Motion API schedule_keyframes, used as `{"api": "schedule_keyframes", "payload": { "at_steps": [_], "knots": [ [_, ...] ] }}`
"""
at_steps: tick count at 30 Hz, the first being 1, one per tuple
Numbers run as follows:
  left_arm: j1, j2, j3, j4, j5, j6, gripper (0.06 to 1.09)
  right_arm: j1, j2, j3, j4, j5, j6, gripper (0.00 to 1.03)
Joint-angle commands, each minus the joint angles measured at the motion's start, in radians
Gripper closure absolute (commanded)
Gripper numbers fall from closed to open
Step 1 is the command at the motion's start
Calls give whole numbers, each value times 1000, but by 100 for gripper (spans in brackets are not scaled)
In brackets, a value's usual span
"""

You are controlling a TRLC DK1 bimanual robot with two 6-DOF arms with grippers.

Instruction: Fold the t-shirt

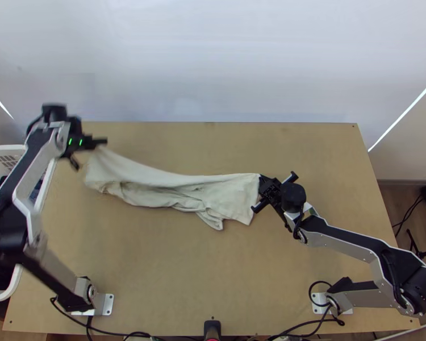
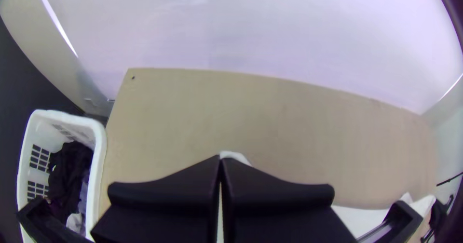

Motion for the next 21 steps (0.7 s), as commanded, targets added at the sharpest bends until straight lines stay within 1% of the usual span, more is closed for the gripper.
{"api": "schedule_keyframes", "payload": {
  "at_steps": [1,3,9,10,11,12,13,14,15,17,18,19,20,21],
  "knots": [
    [-78,425,606,-169,1,-93,105,-2,-6,-21,0,29,2,100],
    [-90,477,658,-171,0,-101,105,9,-20,-29,0,42,2,100],
    [-101,508,620,-171,1,-128,105,24,-37,-41,0,61,4,100],
    [-101,502,612,-183,1,-150,98,29,-37,-41,0,64,4,100],
    [-101,493,610,-189,1,-167,74,35,-39,-41,0,70,4,100],
    [-101,474,606,-206,1,-163,46,41,-39,-41,0,73,6,100],
    [-101,450,598,-218,1,-157,15,47,-39,-41,0,78,6,100],
    [-96,421,597,-232,3,-157,10,53,-39,-41,0,79,7,100],
    [-87,387,595,-252,24,-162,10,58,-39,-43,0,82,7,100],
    [-42,318,583,-272,141,-194,10,64,-39,-44,0,85,7,100],
    [-7,293,580,-296,230,-229,10,64,-39,-47,0,85,7,100],
    [34,277,580,-321,351,-255,10,64,-39,-47,-2,85,6,100],
    [73,267,580,-341,446,-265,10,64,-39,-47,-2,85,6,100],
    [105,263,578,-362,503,-260,10,62,-37,-47,-2,85,7,100]
  ]
}}
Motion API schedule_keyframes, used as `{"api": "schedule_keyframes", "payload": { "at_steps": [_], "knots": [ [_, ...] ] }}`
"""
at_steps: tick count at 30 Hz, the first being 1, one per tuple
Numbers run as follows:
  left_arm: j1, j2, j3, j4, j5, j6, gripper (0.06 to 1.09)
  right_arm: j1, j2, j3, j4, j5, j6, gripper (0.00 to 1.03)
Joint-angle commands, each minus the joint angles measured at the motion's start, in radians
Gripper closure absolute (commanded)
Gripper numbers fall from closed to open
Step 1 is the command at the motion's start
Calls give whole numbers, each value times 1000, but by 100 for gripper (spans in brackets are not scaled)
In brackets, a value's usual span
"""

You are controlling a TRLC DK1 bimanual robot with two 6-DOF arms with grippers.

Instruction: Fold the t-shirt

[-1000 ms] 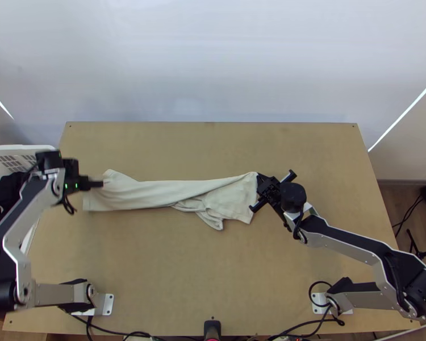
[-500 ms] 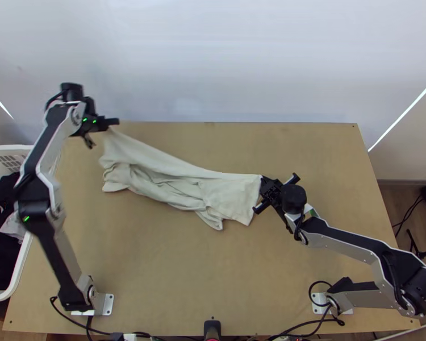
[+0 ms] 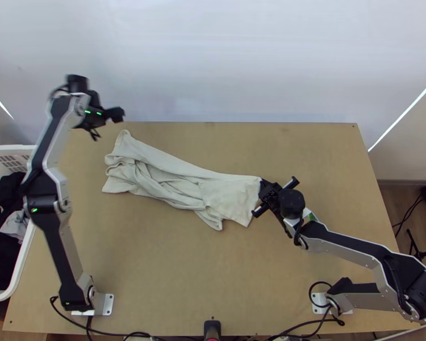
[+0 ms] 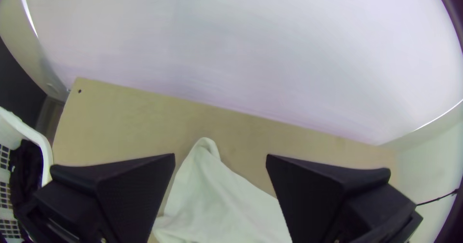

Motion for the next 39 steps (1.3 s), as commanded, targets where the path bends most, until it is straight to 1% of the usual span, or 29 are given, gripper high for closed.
{"api": "schedule_keyframes", "payload": {
  "at_steps": [1,2,3,5,7,9,11,12,15,19,22,26,35,36,37,38,39],
  "knots": [
    [170,-91,-9,-131,390,-54,10,10,-1,-5,-1,8,3,100],
    [196,-91,-30,-132,434,-51,10,7,1,-7,-1,9,3,100],
    [219,-87,-55,-132,460,-51,10,7,3,-7,-1,9,6,100],
    [243,-61,-96,-134,465,-46,10,7,6,-8,-1,9,6,100],
    [252,-16,-101,-198,468,-13,10,12,6,-5,-3,11,7,100],
    [259,5,-130,-209,476,4,10,18,7,-4,-4,22,7,100],
    [260,13,-168,-212,535,24,10,21,9,-2,-6,26,7,100],
    [260,16,-183,-211,543,24,10,22,10,-2,-6,29,7,100],
    [248,18,-240,-205,537,61,10,27,10,3,-7,37,6,100],
    [251,15,-283,-201,532,64,10,27,15,9,-9,45,6,100],
    [249,18,-309,-197,532,55,10,28,22,9,-9,51,12,100],
    [248,24,-352,-129,532,41,10,35,33,10,-9,54,15,100],
    [237,36,-352,-42,532,-5,11,64,47,-4,-9,68,24,100],
    [235,38,-352,-31,531,-10,14,65,49,-2,-9,72,24,100],
    [235,41,-352,-22,528,-23,20,65,49,-2,-7,74,26,100],
    [232,44,-352,-13,512,-34,28,65,49,-2,-7,77,26,100],
    [229,45,-354,10,473,-52,43,67,49,-2,-7,80,26,100]
  ]
}}
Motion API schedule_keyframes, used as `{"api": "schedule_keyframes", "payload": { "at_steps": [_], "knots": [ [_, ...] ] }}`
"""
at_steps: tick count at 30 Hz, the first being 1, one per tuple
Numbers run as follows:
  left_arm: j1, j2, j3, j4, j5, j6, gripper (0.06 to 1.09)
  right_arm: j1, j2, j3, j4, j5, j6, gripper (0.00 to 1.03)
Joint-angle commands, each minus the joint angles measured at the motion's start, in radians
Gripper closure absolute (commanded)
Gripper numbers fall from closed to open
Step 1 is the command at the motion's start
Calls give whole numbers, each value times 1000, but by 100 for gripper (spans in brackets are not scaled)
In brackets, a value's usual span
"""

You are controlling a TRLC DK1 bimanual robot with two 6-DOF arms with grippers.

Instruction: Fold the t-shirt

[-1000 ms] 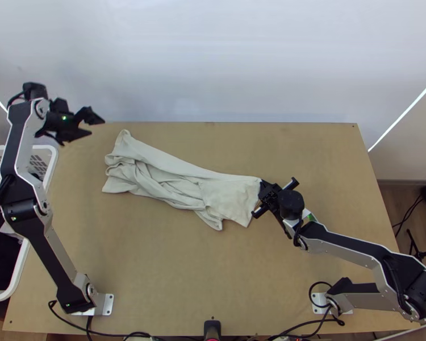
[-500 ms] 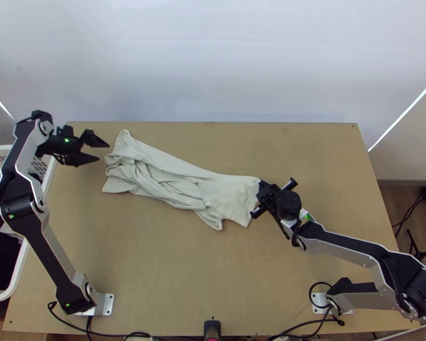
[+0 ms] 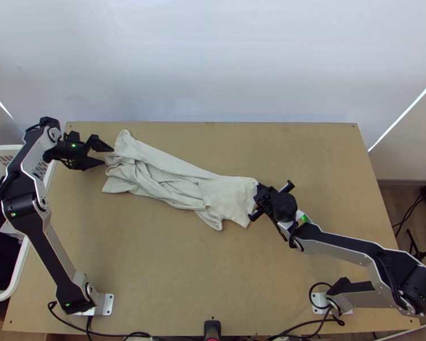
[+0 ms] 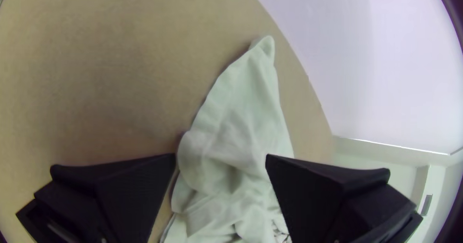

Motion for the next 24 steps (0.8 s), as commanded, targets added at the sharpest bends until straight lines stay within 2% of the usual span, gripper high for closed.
{"api": "schedule_keyframes", "payload": {
  "at_steps": [1,2,3,6,7,16,20,24],
  "knots": [
    [-12,11,-17,103,-93,-81,61,13,4,-3,1,20,5,100],
    [-14,6,-23,127,-107,-100,74,13,4,-3,1,25,7,100],
    [-17,5,-26,144,-111,-103,82,13,1,-3,1,29,7,100],
    [-27,0,-29,169,-113,-100,95,13,-11,-4,0,37,7,100],
    [-32,-3,-30,178,-113,-100,103,13,-16,-7,0,38,7,100],
    [-41,-41,-24,182,-111,-107,105,-5,-53,8,1,46,1,100],
    [-17,-162,48,164,-113,-163,105,-61,-76,108,1,68,5,100],
    [2,-274,206,93,-115,-232,105,-120,-79,278,-9,146,30,100]
  ]
}}
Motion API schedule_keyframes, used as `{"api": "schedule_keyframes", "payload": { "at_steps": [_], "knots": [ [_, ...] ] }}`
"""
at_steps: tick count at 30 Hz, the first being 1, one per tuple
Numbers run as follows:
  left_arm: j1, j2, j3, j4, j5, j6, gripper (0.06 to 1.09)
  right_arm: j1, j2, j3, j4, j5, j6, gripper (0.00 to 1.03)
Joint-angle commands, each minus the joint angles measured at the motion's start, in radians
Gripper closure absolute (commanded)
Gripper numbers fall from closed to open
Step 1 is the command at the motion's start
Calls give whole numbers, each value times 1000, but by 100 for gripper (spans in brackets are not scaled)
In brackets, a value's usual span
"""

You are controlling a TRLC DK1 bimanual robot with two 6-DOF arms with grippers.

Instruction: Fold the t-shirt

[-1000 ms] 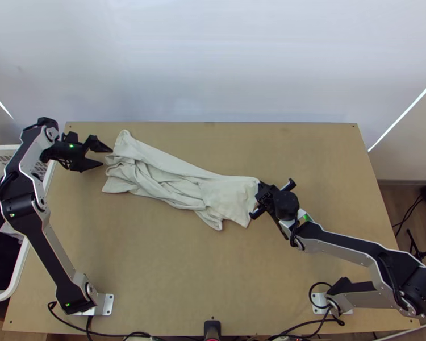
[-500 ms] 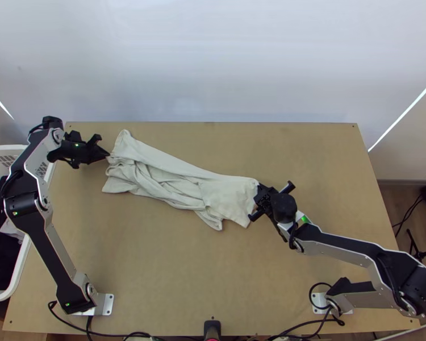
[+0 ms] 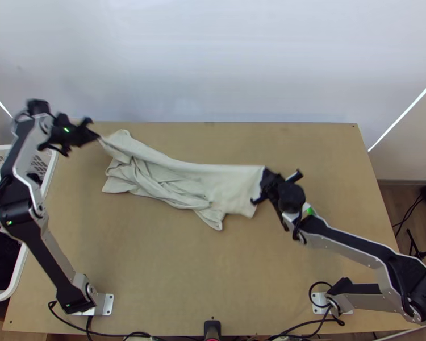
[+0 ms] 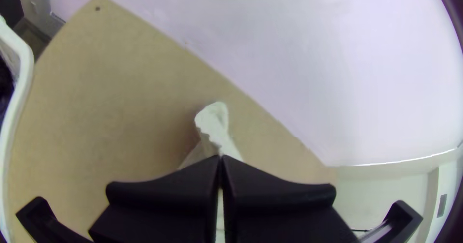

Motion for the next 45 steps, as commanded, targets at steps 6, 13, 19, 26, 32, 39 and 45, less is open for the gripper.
{"api": "schedule_keyframes", "payload": {
  "at_steps": [6,13,19,26,32,39,45],
  "knots": [
    [71,-253,350,-99,-8,-159,105,-156,-14,427,-22,173,34,100],
    [82,-368,373,-79,-119,-157,105,-168,-23,663,-77,196,44,100],
    [82,-378,373,-67,-226,-105,105,-182,0,887,-243,170,71,100],
    [48,-313,371,-15,-390,-18,105,-392,8,975,-333,-84,72,100],
    [-36,-255,411,23,-522,45,105,-612,-12,1053,-502,-317,169,100],
    [-148,-293,459,10,-555,38,105,-774,-69,1119,-691,-546,278,100],
    [-139,-399,448,-56,-553,2,105,-895,-124,1170,-860,-684,371,100]
  ]
}}
